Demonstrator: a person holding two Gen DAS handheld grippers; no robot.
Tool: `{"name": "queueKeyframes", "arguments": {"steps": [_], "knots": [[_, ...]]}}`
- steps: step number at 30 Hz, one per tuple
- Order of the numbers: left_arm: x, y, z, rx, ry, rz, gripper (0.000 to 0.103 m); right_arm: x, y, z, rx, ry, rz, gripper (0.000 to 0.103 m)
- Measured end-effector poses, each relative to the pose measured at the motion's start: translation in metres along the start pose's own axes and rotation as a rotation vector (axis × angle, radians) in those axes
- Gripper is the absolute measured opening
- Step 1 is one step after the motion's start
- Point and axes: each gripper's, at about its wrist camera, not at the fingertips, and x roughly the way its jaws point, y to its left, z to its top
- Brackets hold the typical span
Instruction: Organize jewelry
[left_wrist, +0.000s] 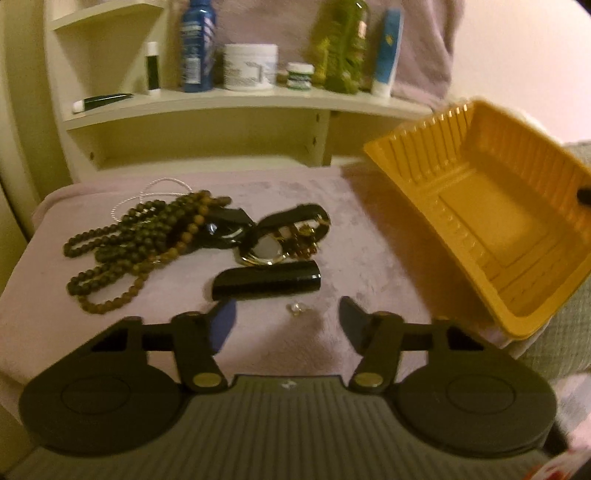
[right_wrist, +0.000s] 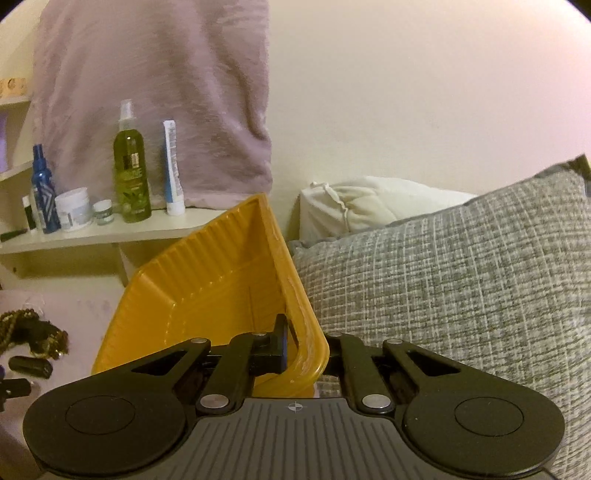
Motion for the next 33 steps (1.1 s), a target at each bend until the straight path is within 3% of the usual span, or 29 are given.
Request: {"name": "queueKeyframes", "arguments": {"steps": [4,15,16,26,33], "knots": [[0.009,-0.004,-0.003,0.029,0.007,0.003,0.03,-0.007,0.006,0.0,-0.05,-0.011,-0.009,0.007],[0.017,-0.006,-0.001,0.068,0.003,0.016,0.013,-0.009,0.014,0.0,-0.113,-0.026,-0.016,0.006],[0.017,-0.007,-0.001,0.073,0.003,0.016,0.007,-0.009,0.014,0.001,-0.115,-0.027,-0.017,0.006],[0.007,-0.007,0.004,0.063,-0.015,-0.007,0.007,-0.007,0.013,0.001,-0.129,-0.034,-0.013,0.006],[-0.01,-0.024,0.028,0.031,-0.065,-0.14,0.007,-0.009,0.016,0.001,-0.147,-0.045,-0.01,0.006]]}}
